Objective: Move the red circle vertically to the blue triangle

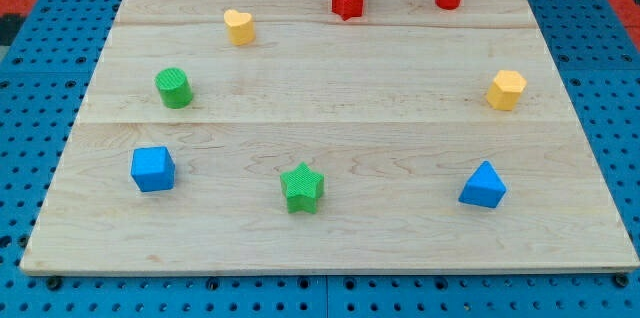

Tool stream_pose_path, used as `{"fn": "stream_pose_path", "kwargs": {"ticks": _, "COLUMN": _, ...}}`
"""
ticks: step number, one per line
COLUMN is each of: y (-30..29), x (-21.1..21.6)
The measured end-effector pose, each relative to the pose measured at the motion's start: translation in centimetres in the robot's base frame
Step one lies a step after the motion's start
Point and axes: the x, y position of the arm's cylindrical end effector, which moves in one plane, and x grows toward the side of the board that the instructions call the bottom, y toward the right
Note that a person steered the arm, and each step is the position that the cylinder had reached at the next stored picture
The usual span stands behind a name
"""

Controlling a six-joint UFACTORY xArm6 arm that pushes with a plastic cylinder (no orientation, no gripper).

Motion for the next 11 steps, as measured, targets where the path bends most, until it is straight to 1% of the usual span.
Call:
{"fn": "stream_pose_path", "kwargs": {"ticks": 2, "y": 4.9, "x": 0.1}}
{"fn": "stream_pose_path", "kwargs": {"ticks": 3, "y": 6.6, "x": -0.1}}
{"fn": "stream_pose_path", "kwargs": {"ticks": 5, "y": 8.1, "x": -0.1}}
{"fn": "stream_pose_path", "kwargs": {"ticks": 6, "y": 10.7, "x": 0.1}}
{"fn": "stream_pose_path", "kwargs": {"ticks": 7, "y": 10.3, "x": 2.1}}
{"fn": "stream_pose_path", "kwargs": {"ticks": 8, "y": 9.8, "x": 6.0}}
{"fn": "stream_pose_path", "kwargs": {"ticks": 9, "y": 14.6, "x": 11.9}}
{"fn": "stream_pose_path", "kwargs": {"ticks": 10, "y": 20.7, "x": 6.8}}
{"fn": "stream_pose_path", "kwargs": {"ticks": 11, "y": 19.9, "x": -0.1}}
